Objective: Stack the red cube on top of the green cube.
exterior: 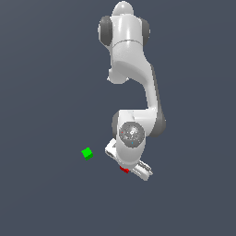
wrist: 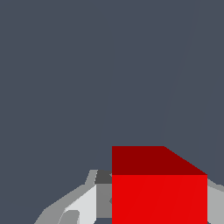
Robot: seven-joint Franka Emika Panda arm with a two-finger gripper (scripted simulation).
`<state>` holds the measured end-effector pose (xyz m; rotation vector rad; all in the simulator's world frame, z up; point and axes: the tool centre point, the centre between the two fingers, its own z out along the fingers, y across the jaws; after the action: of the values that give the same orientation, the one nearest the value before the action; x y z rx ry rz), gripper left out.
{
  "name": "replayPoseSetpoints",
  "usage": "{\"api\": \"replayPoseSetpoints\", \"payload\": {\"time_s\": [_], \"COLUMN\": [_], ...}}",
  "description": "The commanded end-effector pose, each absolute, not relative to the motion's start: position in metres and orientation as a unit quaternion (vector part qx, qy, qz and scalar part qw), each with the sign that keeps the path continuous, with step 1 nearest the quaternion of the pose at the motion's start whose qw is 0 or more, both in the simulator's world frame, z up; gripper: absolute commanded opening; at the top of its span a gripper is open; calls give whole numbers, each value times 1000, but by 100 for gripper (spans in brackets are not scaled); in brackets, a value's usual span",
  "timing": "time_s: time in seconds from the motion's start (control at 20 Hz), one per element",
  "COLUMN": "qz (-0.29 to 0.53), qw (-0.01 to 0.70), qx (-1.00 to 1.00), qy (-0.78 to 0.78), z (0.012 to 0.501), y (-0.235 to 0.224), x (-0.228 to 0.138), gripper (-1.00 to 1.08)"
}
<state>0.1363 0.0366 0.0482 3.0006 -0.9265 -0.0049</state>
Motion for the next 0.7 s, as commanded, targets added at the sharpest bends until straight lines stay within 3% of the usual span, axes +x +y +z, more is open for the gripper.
{"api": "replayPoseSetpoints", "payload": {"time_s": [0.0, 0.35, 0.65], "qz": [0, 0, 0], "qw": [0, 0, 0], "qx": [955, 955, 955], "qy": [-295, -295, -295], "z": [68, 111, 120], "y": [37, 36, 36], "x": [137, 137, 138], "gripper": [-100, -100, -100]}}
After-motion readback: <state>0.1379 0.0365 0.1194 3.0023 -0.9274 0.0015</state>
